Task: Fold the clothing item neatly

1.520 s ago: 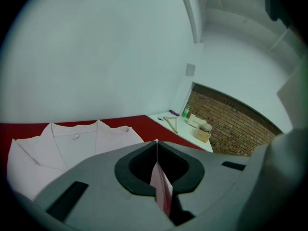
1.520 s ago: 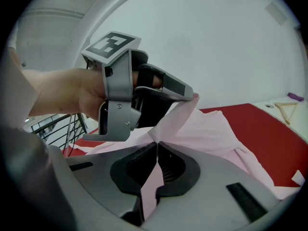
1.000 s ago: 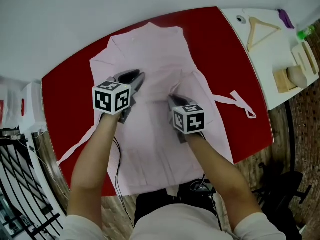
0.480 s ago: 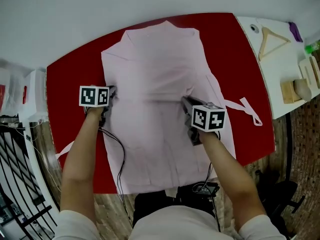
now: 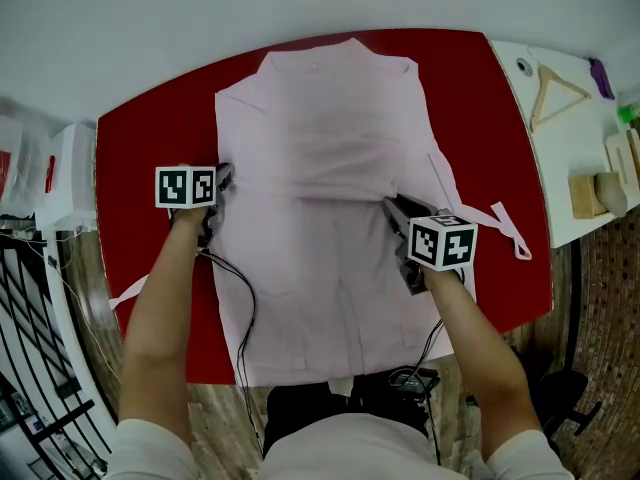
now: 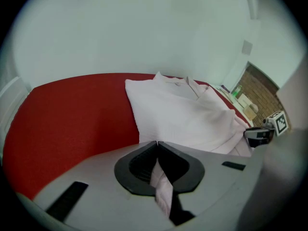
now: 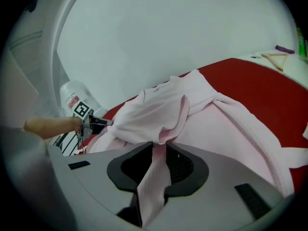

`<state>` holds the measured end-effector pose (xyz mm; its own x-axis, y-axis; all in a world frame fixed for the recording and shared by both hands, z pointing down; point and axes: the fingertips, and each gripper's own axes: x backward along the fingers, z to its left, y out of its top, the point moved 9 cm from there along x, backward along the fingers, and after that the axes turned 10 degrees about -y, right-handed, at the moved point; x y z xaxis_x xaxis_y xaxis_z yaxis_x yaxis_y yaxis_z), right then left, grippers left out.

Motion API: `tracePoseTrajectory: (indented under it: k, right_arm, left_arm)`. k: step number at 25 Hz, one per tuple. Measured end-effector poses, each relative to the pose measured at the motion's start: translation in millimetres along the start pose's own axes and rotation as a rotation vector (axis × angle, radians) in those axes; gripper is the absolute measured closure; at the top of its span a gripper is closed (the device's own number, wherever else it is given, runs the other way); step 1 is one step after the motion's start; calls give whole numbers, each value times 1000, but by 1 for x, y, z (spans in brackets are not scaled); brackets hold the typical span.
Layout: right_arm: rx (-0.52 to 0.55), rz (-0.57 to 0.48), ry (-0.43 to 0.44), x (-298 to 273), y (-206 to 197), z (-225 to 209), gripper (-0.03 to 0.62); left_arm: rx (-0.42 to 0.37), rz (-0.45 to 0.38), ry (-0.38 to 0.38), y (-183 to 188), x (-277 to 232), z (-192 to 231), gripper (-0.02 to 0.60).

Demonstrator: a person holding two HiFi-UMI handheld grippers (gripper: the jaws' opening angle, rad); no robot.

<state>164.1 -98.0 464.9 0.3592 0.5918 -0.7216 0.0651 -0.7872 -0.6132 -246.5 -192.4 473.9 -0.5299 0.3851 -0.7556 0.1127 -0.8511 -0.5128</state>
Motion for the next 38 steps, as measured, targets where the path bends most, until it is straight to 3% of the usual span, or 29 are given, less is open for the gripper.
tracePoseTrajectory:
  k: [4,7,12,16,19,22,29,34,38]
  right_arm:
    - [36,25,9,11,-7,-13,525]
    - [70,26,24,29,-4,-21,525]
    - [164,-78,86,34,37,0,526]
    - [110,-58,166,-15,59,18,526]
    - [11,18,155,-42,60,7,526]
    - [-37,40,120,-48,67,-7,528]
    - [30,89,83,-50,69,-12,528]
    - [10,90,103,-49,74,-13,528]
    - [-80,54,172,-44,88,-14,528]
  left_arm:
    - [-13,-28,-27,1,8,-3,566]
    - [-29,-105,-77,10,28,-4,566]
    - [-19,-228,-166,54,29,1,566]
    - [-59,-136,-142,77,-8,8,566]
    - [-64,-53,-77,72,-27,23,567]
    - [-23,-79,-56,69,-25,38,566]
    - [-31,-101,-59,68,-20,45,566]
    - [-88,-145,-95,70,-6,35,566]
    - [-63,-187,-149,81,-2,37,566]
